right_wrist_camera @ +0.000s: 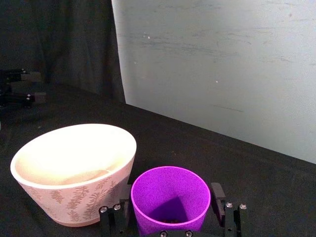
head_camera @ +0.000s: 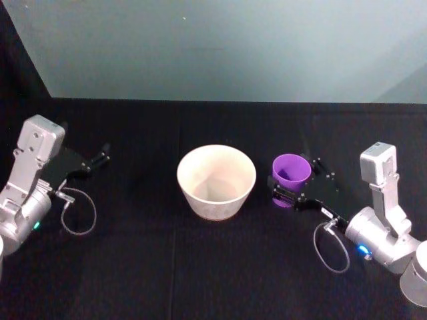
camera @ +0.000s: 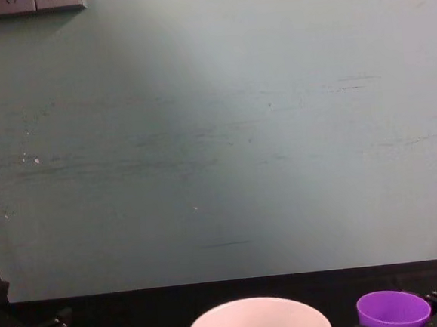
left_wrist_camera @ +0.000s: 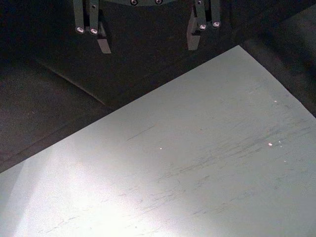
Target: Pick up the cup and pour the mung beans from the cup into the bowl.
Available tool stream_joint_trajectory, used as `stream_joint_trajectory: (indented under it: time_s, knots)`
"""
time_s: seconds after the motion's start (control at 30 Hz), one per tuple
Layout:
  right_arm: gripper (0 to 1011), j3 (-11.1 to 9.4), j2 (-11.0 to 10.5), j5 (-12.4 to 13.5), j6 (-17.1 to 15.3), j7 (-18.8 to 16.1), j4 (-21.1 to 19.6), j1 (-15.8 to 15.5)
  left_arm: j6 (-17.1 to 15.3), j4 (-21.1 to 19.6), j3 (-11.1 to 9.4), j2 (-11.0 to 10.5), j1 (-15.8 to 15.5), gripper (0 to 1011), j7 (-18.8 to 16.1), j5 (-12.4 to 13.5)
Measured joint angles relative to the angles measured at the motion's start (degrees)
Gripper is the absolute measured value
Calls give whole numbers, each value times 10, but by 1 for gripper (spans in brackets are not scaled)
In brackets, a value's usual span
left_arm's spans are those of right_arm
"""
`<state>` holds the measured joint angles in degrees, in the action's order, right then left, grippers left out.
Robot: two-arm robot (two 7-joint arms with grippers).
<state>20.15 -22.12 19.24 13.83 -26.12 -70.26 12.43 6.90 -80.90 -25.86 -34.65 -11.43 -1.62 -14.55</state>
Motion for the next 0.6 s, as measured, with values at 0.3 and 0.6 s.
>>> stream_joint_trajectory:
  time_s: [0.3,0.6]
  knots:
    - [1003,1,-1,1,0,0,-1,-1,0,0,0,0,0,1000,0,0]
    - [873,1,-2,2,0,0,-2,-1,0,0,0,0,0,1000,0,0]
